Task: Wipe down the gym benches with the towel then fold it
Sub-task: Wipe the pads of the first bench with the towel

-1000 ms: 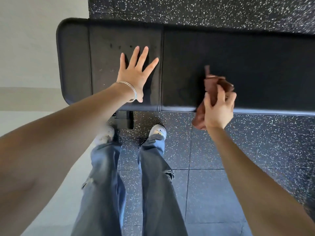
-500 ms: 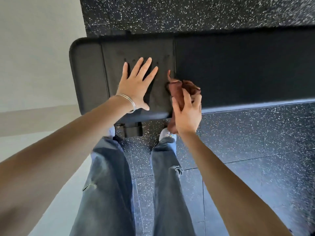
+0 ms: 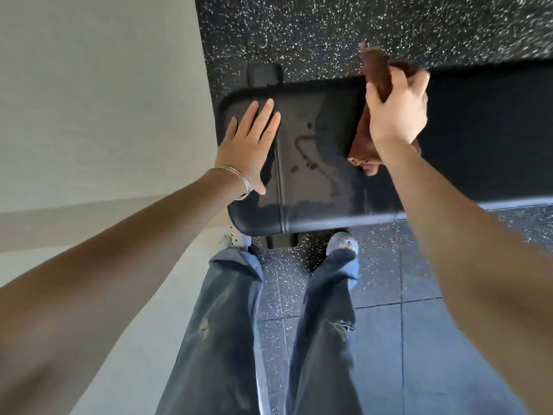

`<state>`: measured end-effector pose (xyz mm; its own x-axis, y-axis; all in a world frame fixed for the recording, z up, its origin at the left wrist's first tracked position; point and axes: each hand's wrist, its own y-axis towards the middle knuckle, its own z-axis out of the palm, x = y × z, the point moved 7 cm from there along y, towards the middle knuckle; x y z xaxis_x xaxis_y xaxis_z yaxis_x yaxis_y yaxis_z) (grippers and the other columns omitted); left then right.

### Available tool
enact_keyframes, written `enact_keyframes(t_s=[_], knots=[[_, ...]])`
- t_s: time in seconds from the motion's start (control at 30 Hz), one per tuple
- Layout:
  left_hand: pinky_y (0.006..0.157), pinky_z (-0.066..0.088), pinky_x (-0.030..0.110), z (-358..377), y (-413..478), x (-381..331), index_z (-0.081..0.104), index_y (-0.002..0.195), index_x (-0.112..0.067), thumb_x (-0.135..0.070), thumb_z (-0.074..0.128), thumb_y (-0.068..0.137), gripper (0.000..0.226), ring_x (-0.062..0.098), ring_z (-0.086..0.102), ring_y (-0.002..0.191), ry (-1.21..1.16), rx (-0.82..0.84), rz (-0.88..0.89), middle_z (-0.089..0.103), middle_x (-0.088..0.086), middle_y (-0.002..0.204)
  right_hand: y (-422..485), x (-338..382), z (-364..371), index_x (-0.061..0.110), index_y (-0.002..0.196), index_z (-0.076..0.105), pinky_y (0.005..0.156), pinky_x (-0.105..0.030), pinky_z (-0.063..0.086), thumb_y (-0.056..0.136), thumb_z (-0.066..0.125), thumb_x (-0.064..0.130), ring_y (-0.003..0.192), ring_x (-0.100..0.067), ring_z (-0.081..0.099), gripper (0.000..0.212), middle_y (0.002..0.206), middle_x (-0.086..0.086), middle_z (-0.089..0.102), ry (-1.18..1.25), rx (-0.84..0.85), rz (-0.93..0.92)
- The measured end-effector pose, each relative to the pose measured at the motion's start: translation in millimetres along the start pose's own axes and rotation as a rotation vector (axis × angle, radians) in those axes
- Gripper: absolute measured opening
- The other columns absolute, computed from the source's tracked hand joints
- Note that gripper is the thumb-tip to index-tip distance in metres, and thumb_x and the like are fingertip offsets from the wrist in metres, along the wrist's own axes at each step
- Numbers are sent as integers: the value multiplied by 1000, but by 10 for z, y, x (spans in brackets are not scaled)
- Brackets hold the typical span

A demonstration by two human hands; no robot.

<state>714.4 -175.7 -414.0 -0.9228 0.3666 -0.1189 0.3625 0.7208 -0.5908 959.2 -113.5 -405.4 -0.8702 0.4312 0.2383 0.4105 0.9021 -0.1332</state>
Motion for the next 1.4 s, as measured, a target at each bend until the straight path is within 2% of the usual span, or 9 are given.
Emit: enact_keyframes(t_s=[0.17,0.3,0.4,0.5,0.67,0.8,1.07,1.23,1.4], knots=[[116,7,48,23,6,4,-7,150,-12,-35,89,53,139,28,-8,146,-11,-22,3,-16,5,158,-278,20,33,23,124,56,74,-38,46,86,53,42,105,-31,52,42,129,-13,46,25,-17,-60],[116,6,47,8,7,6,-8,150,-13,-37,90,52,140,28,-9,146,-14,-13,5,-16,5,158,-1308,-281,61,14,110,67,60,-40,51,76,69,27,82,-35,58,36,94,-21,56,49,-15,-110],[116,6,48,20,12,-1,-13,149,-13,-37,90,53,143,29,-11,145,-7,3,-12,-19,5,157,-1695,-358,82,12,103,70,51,-42,52,72,75,23,72,-35,58,33,85,-21,55,19,13,-111],[117,6,48,17,10,-8,-14,149,-13,-40,89,53,143,29,-12,145,9,16,-4,-20,5,157,-1350,-232,47,13,103,69,52,-38,50,76,72,28,75,-36,60,31,89,-20,58,25,-18,-107],[118,6,47,25,2,2,-13,149,-13,-39,89,54,141,28,-12,145,0,18,15,-21,5,157,-389,-134,-47,21,121,58,73,-43,47,86,55,44,100,-36,52,43,115,-17,51,-109,2,-166],[118,6,46,13,-1,7,-13,149,-13,-39,88,56,140,28,-12,145,-7,9,24,-20,5,157,-93,-262,-41,25,130,50,84,-44,45,87,51,48,113,-35,46,49,127,-16,45,-64,39,-56],[118,8,48,26,15,-15,-13,149,-14,-37,89,55,141,28,-11,145,1,-12,-1,-20,4,157,-1686,-787,28,10,112,65,65,-45,51,82,68,24,82,-40,55,34,92,-27,54,-1,-167,-3],[117,8,47,14,20,-11,-9,150,-14,-38,90,52,141,28,-8,146,-9,-24,-5,-16,4,158,-1497,-451,23,9,101,70,57,-38,50,77,71,23,71,-35,57,28,83,-22,57,31,-230,-136],[117,7,46,30,21,-5,-7,150,-14,-36,91,51,141,28,-7,146,-19,-43,-10,-14,4,158,-856,-262,30,18,116,63,70,-38,48,83,60,37,101,-35,56,39,123,-17,54,87,-131,57]])
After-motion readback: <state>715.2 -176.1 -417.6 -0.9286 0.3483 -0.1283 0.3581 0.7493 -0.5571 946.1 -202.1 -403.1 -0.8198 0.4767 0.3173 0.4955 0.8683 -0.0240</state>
